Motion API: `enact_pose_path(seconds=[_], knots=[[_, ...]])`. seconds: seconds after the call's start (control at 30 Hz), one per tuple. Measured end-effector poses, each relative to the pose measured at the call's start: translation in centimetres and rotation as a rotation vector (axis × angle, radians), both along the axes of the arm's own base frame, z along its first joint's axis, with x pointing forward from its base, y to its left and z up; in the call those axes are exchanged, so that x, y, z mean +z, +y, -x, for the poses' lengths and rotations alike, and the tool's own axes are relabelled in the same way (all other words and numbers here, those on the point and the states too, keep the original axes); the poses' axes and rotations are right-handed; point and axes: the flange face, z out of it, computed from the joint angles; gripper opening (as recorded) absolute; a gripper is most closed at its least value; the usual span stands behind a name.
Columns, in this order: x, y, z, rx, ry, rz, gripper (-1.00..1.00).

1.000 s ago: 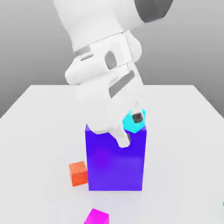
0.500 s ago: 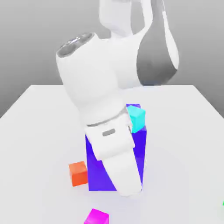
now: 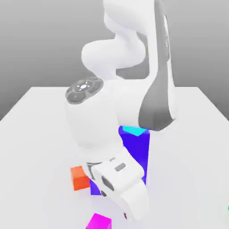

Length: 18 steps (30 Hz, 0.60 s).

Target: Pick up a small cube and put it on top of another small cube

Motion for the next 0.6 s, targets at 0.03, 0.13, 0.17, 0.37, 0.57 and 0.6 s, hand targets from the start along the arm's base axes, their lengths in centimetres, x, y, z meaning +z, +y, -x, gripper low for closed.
enact_pose_path(seconds=[0.03, 0.13, 0.17, 0.37, 0.57, 0.6], knots=[[-0.3, -0.2, 0.0, 0.035, -0.005, 0.012, 0.00], [-0.9, -0.6, 0.2, 0.140, -0.022, 0.049, 0.00], [-1.0, -0.8, 0.2, 0.176, -0.027, 0.062, 0.00], [-1.9, -1.6, 0.1, 0.384, -0.058, 0.142, 0.00], [-7.5, -1.7, 0.1, 0.410, -0.058, 0.150, -1.00], [-7.5, -1.7, 0.1, 0.410, -0.058, 0.150, -1.00]])
